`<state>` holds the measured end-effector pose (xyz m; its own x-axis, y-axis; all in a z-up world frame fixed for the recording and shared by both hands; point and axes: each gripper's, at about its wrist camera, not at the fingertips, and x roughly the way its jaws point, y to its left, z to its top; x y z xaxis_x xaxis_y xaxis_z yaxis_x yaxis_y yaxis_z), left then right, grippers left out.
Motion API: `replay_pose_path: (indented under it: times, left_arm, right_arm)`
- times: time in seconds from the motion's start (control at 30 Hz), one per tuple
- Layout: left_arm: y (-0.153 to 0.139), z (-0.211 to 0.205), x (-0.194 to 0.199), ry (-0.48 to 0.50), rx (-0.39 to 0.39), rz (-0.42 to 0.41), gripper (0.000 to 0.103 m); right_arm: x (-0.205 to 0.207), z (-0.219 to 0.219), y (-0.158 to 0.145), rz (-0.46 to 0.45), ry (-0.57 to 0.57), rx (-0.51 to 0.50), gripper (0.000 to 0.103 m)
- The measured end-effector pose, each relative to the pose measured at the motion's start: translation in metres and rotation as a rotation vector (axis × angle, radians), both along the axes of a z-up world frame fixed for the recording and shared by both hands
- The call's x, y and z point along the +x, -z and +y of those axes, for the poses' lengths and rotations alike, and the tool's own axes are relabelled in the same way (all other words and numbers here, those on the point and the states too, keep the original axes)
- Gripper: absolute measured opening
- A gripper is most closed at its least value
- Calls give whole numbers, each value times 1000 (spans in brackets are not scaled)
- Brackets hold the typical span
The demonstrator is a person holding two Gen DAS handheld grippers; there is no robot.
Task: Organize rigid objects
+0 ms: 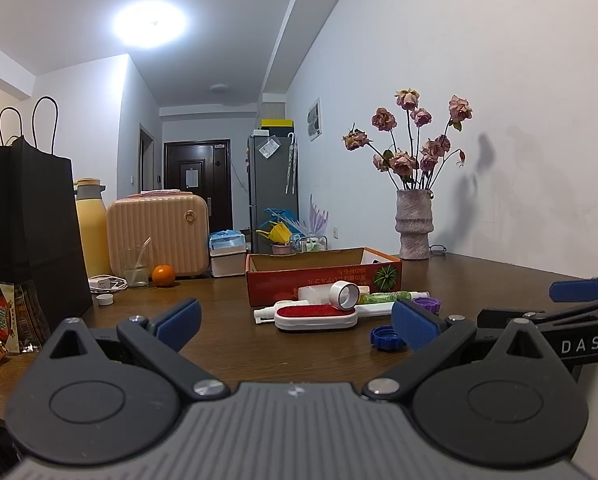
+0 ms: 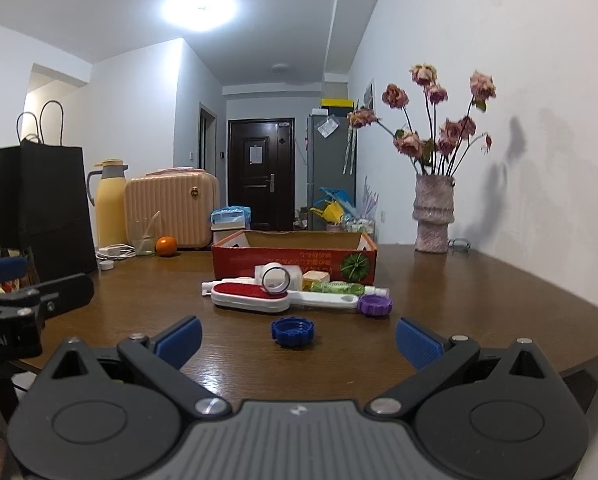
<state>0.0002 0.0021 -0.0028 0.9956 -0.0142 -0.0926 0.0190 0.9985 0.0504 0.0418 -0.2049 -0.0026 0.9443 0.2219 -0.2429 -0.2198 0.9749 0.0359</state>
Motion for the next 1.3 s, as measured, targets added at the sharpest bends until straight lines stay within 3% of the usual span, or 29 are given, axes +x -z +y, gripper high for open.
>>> replay_pose_path:
  times: [0.23,0.4,0.63,0.8,1.03,1.1,1.23,1.3]
  left_arm:
    - [6,0,0,-3,0,-17,103]
    - [18,2,4,-30,-5,-52,103]
    - [46,19,35,-32,-43,99,103]
    - [53,38,63,-81,-86,181,103]
    - [40,51,104,-91,-119,190,103]
    - [36,48,118,-98,-114,180,103]
    - [23,34,159,-84,-71,184,103]
    - [17,24,179,-50,-61,184,103]
  right_arm:
    - [2,-4,4,24,-15,44,103]
    - [9,7,21,42,-18,13,103]
    - [28,23,48,51,-16,-45,103]
    - [65,28,59,131,-55,-63,103]
    - [127,40,51,177,-68,-67,101]
    - [149,40,49,212,-68,-54,93]
    - [184,42,47,242,-55,-62,90]
    - [197,44,48,252,-71,-86,83]
